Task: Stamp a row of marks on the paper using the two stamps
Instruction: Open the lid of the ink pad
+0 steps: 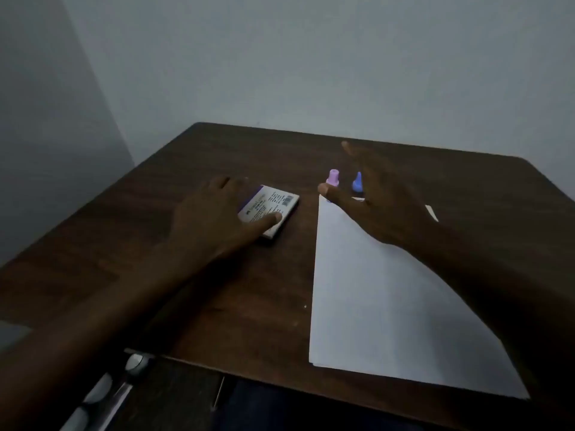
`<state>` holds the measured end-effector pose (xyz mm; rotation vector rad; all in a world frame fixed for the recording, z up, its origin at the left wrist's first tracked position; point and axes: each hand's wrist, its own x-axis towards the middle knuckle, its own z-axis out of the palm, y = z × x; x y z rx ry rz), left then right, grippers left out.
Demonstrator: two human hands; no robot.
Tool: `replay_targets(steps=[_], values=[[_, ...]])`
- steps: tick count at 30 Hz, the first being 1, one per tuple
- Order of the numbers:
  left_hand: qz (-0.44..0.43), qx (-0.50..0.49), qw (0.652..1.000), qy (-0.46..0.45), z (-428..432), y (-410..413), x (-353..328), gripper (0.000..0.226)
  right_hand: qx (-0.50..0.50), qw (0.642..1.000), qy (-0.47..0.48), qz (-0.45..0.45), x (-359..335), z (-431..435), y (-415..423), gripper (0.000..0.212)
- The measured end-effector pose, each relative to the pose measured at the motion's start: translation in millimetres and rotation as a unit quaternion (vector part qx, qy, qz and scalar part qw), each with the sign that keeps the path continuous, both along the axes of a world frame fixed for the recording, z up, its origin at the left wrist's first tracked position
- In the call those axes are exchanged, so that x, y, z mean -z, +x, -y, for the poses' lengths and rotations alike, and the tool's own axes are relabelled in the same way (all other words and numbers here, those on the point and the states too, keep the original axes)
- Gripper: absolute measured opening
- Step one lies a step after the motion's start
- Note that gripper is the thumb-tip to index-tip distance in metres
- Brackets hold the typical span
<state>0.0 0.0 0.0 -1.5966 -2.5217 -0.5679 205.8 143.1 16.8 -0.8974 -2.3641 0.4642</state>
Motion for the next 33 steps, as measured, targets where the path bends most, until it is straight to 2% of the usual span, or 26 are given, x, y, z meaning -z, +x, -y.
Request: replay_targets(steps=[2, 6, 11, 19, 23, 25, 27, 29, 31, 33], values=[[-0.012, -0.006, 1.0, -0.01, -6, -1, 7, 0.097, 0.002, 0.999, 0.015, 0.036, 4, 0, -4, 0.072], [0.005, -0.017, 1.0, -0.024, -17, -1, 20, 0.1, -0.021, 0.995, -0.002, 0.099, 19, 12, -9, 0.068], [0.014, -0.037, 0.999, -0.011, -26, -1, 27, 0.105, -0.041, 0.993, 0.006, 0.111, 26, 18, -11, 0.061], [0.052, -0.043, 0.998, 0.015, -25, 0, 32, 0.104, -0.003, 0.997, -0.04, 0.07, 35, 17, -13, 0.059], [0.079, -0.046, 0.996, 0.008, -24, 1, 32, 0.105, -0.006, 0.996, -0.071, 0.061, 31, 13, -12, 0.043], [0.096, -0.048, 0.994, 0.015, -23, 2, 29, 0.104, -0.006, 0.994, -0.086, 0.065, 32, 11, -12, 0.042], [0.129, -0.057, 0.99, 0.029, -21, 2, 24, 0.096, -0.005, 0.991, -0.099, 0.09, 33, 9, -13, 0.05], [0.215, -0.072, 0.972, 0.06, -18, 2, 18, 0.078, -0.016, 0.988, -0.103, 0.115, 33, 9, -13, 0.053], [0.327, -0.084, 0.938, 0.08, -17, 0, 9, 0.053, -0.028, 0.987, -0.104, 0.117, 30, 11, -12, 0.047], [0.374, -0.09, 0.919, 0.081, -17, -4, 1, 0.036, -0.04, 0.988, -0.095, 0.117, 25, 13, -13, 0.042]])
